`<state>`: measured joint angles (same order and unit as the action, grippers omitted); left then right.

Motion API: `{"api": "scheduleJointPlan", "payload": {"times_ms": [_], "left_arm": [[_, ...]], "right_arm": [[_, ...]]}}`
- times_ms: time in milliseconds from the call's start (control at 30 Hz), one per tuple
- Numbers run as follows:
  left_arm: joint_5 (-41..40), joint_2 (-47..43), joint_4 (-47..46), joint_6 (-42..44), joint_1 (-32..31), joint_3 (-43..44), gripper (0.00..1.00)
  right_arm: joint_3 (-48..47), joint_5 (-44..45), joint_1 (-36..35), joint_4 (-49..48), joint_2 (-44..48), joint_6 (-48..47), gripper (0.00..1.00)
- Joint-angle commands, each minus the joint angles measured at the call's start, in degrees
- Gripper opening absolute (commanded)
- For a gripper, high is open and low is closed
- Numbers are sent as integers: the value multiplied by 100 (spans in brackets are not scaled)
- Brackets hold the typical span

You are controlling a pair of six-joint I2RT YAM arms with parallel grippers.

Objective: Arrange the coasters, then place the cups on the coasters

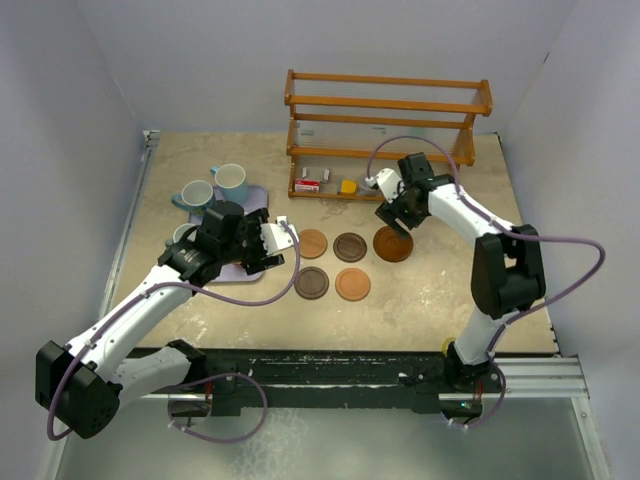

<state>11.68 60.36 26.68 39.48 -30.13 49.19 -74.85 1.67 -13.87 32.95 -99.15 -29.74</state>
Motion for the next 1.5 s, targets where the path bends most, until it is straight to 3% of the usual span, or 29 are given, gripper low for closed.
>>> {"api": "scheduleJointPlan", "payload": {"times_ms": [0,200,467,833,1467], "left_arm": [[86,-197,-232,-276,25,-42,70],[145,-295,-363,-266,25,-245,70],[151,-305,-340,-218,25,-281,70],[85,-295,-333,-93,29,-314,69],[18,-305,-303,-37,38,-325,69]], "right_arm": [[223,-245,612,473,516,-110,77],[451,-389,1578,581,634,-613,77],[-156,-642,2305,669,-91,-1025,78],[-1072,-758,2640,737,-1217,-1492,79],[-1202,-1183,2933,1151,-1918,-2077,75]]}}
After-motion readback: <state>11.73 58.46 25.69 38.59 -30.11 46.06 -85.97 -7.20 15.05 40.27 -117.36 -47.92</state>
